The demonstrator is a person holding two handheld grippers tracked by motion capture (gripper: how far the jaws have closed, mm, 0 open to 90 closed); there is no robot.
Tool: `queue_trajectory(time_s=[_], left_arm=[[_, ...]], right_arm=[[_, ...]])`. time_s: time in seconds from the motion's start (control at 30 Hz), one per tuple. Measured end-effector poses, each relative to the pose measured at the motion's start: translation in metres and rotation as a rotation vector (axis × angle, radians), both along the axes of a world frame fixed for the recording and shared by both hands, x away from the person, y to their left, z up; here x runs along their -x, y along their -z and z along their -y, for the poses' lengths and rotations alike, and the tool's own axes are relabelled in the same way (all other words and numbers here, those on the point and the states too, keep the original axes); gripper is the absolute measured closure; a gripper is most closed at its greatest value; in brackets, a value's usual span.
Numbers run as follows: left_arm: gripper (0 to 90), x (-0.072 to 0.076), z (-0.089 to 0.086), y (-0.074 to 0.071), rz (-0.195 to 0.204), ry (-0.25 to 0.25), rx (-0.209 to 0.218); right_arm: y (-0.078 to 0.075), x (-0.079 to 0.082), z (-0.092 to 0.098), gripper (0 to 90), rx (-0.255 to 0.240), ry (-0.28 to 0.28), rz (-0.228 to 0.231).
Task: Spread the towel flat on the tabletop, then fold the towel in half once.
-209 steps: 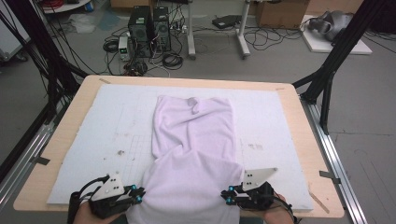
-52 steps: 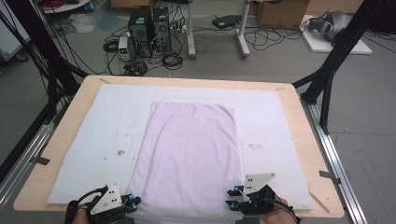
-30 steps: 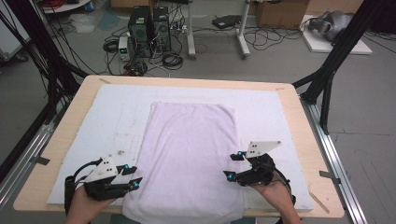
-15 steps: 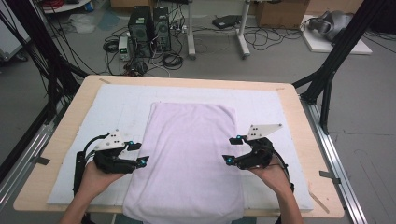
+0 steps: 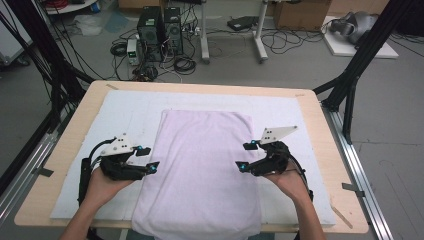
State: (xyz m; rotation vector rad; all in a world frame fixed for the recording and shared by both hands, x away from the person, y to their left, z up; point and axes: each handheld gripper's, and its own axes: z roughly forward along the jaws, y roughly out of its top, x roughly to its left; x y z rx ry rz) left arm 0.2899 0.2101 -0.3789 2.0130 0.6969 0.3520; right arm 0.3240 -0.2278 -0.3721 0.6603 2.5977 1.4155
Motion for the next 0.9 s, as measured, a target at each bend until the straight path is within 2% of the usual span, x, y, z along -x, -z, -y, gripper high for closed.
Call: queue_trajectory(time_s=[0.37, 0.53, 0.7, 0.77, 0.83, 0.9], left_arm=[[40.2, -0.020, 0.007, -0.010, 0.027, -0.016, -0.026], [41.0, -0.035, 0.007, -0.017, 0.027, -0.025, -0.030], [42.2, -0.061, 0.001, -0.019, -0.001, -0.058, -0.007], [43.8, -0.068, 0.000, -0.018, 0.012, -0.087, 0.017], [45.1, -0.076, 0.000, -0.015, 0.046, -0.117, 0.017], [46.7, -0.084, -0.001, -0.010, 0.053, -0.142, 0.008]], right_arm=[[-0.002, -0.011, 0.001, 25.4, 0.002, 0.011, 0.000], [-0.006, -0.019, 0.006, 26.0, 0.007, 0.029, 0.008], [-0.015, -0.035, 0.013, 28.2, 0.037, 0.066, 0.021], [-0.018, -0.044, 0.015, 29.5, 0.026, 0.078, 0.030], [-0.018, -0.051, 0.014, 33.4, 0.033, 0.095, 0.047], [-0.014, -0.061, 0.014, 35.0, 0.051, 0.111, 0.051]])
